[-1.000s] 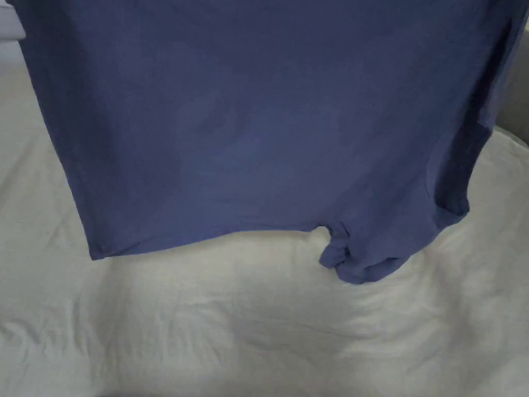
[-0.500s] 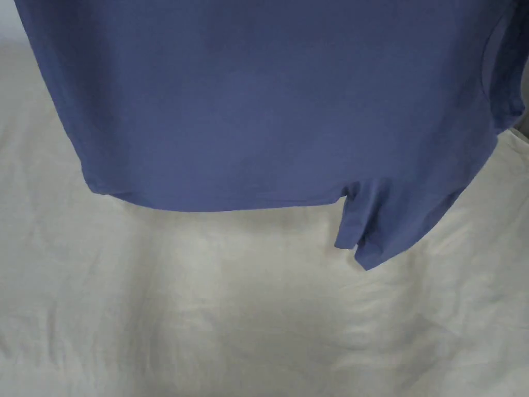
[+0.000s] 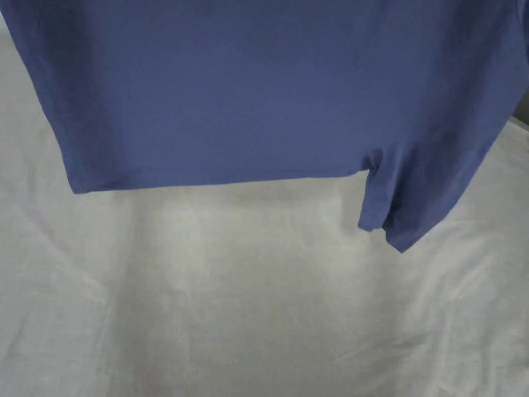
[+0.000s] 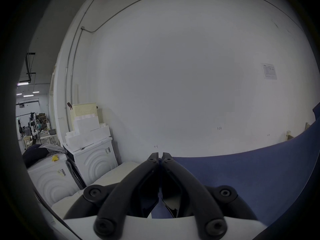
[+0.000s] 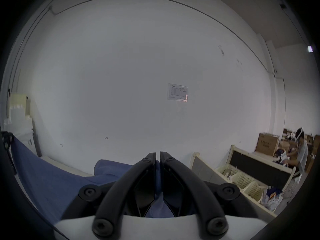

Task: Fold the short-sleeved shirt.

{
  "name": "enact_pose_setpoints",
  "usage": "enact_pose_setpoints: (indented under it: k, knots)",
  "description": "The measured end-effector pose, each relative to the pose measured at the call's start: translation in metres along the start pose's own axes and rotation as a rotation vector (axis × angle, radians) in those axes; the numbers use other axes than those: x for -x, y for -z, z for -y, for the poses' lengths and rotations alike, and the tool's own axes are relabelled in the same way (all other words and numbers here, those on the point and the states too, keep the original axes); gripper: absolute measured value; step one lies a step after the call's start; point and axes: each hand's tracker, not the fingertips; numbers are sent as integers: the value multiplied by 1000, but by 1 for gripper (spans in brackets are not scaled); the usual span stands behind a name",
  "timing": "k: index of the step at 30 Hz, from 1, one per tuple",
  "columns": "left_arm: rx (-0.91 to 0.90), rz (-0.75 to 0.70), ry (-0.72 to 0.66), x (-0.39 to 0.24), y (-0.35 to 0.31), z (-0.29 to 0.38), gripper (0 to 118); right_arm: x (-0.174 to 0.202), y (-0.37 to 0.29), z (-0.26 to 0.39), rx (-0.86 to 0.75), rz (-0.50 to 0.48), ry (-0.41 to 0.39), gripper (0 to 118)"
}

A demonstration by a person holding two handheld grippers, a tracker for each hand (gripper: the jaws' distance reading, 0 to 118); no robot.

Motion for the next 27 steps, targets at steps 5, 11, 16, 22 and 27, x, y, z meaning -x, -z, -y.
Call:
enact_pose_setpoints:
  k: [5,11,16,22,27]
  knots:
    - [-60,-17,-3,-25,26,26,0,26,77,15,-21,20,-1,4]
    - [15,-2,27,-42,49,77,0,39,99,67,38,-4,14,4]
    - [125,29,62,-52,61,144,0,43,122,133,182,-38,39,4]
    - [286,99,113,-66,56,246,0,44,120,239,376,-84,120,4]
    - [424,145,134,-68,32,323,0,47,98,330,533,-109,119,4]
